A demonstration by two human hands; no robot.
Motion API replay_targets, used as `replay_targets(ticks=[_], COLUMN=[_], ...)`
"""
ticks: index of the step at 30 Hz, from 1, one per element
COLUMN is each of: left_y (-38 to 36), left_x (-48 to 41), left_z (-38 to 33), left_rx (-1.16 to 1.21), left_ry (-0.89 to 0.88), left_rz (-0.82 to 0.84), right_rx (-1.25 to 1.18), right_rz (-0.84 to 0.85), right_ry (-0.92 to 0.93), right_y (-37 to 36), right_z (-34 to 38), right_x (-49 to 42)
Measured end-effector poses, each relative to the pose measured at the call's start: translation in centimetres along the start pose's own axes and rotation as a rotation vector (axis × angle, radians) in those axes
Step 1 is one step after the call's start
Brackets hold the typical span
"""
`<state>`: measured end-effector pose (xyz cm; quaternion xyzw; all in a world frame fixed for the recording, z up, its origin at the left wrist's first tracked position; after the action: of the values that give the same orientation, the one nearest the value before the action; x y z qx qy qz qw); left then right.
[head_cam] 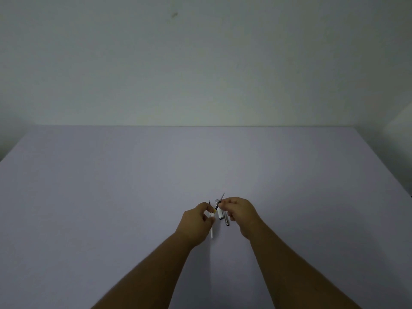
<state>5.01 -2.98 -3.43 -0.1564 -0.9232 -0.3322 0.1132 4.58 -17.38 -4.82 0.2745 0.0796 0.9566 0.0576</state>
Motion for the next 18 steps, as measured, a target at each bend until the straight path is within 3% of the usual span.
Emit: replay_targets(ticks=[5,7,9,11,18], left_y=[-0.1,0.1,0.3,0.4,0.7], left_x=[0.1,0.2,0.2,0.2,-0.2], left_z=[0.9,1.4,1.7,1.8,2.5], left_rx=[0.003,-0.003,-0.037,-0.080,-0.081], left_ry=[0.048,0.066,0.065,0.066,0.104], left_rz=[0.024,0.021,0.012,0.003,-0.016], right_rx=[-0.225,-0.027,0.363,0.594,0.688], right_rz=[-0.255,-0.325,-0.289,-0.229,-0.229], right_ry=[-0.058,-0.061,-0.049,-0.054,-0.116], right_y=[3.3,4.9,5.1,4.2,3.5], right_z=[-0.7,-0.9,-1.0,-1.6,-2.7], right_x=[-1.0,-1.4,-1.6,-1.7,-2.2])
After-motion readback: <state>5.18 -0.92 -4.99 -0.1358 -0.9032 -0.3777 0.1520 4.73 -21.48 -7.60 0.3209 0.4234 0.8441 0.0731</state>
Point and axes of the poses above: each hand's wrist, its own x-axis away from the middle knuckle, its own y-axis out of the back of the hand, z = x × y, the point moved 10 cm from there along -x, towards the middle knuckle
